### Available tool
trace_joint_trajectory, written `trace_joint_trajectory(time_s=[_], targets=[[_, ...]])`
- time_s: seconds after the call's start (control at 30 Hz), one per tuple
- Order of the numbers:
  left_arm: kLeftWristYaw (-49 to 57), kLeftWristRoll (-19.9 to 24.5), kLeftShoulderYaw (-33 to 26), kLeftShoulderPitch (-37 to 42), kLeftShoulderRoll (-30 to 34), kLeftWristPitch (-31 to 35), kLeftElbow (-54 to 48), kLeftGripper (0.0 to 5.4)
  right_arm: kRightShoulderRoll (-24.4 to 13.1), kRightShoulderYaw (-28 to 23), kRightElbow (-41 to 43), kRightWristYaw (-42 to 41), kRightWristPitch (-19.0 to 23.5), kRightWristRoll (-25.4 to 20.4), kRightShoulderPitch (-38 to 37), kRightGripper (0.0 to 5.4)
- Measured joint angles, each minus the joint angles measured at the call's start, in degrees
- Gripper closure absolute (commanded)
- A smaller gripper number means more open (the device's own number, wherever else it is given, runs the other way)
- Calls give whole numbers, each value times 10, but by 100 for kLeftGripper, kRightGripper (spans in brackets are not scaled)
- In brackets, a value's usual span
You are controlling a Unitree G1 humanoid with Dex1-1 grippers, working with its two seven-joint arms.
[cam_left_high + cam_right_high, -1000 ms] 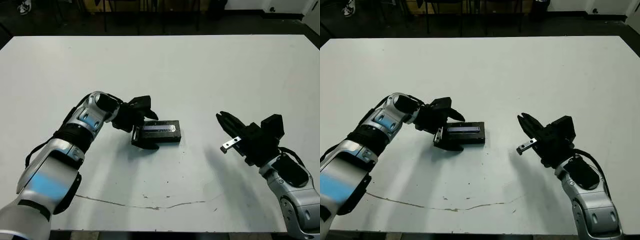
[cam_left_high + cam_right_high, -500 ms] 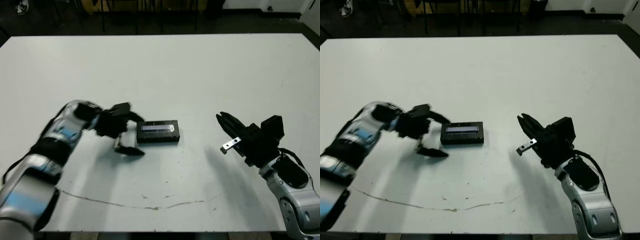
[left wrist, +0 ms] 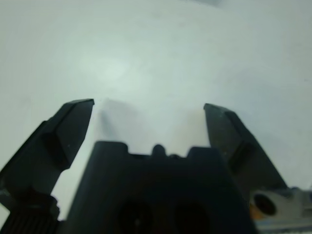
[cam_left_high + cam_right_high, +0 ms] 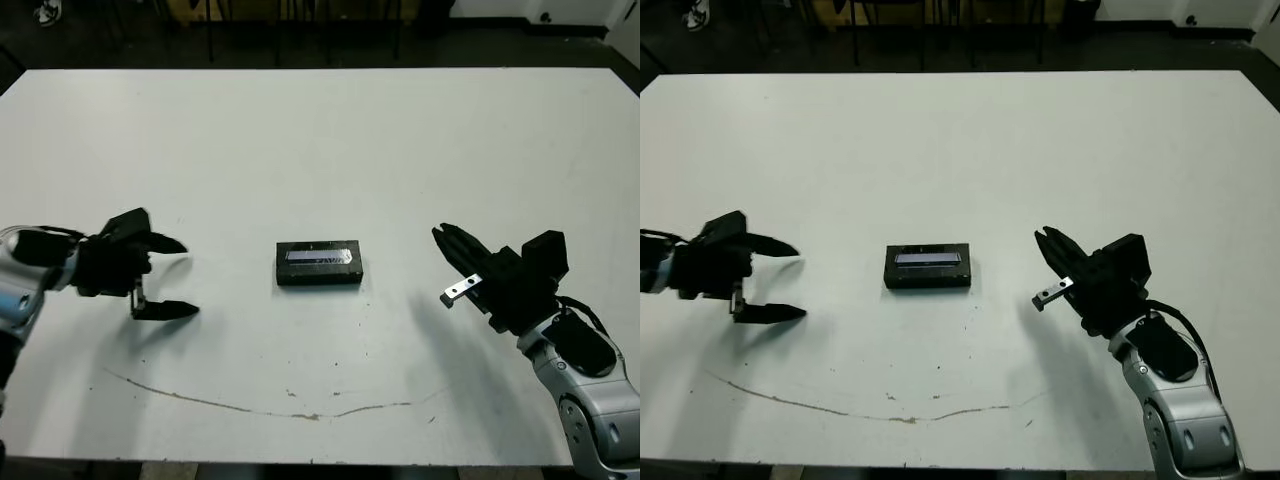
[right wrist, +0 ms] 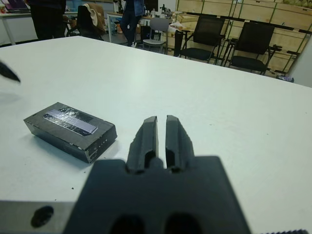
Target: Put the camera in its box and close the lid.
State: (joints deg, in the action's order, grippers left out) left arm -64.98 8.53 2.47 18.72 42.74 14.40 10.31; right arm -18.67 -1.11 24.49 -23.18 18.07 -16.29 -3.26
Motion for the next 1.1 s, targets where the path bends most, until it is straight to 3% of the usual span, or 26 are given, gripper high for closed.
trace_joint_trajectory(time_s=[0.17,0.27,0.43,0.7,0.9,1.1], targets=[[208,67,-78,-64,-127,72,-210,99,4,0,-2,1,0,-1,2,540],[302,83,-70,-86,-209,80,-299,157,6,0,-2,6,0,-1,3,540],[444,70,-11,-101,-313,120,-387,256,12,0,-1,20,0,2,3,540],[559,8,106,-98,-401,179,-381,413,24,-2,5,42,0,3,2,540],[593,-16,143,-80,-444,210,-302,527,24,-3,8,42,0,3,0,540],[601,-26,157,-76,-453,262,-253,539,25,-3,15,49,11,2,-6,540]])
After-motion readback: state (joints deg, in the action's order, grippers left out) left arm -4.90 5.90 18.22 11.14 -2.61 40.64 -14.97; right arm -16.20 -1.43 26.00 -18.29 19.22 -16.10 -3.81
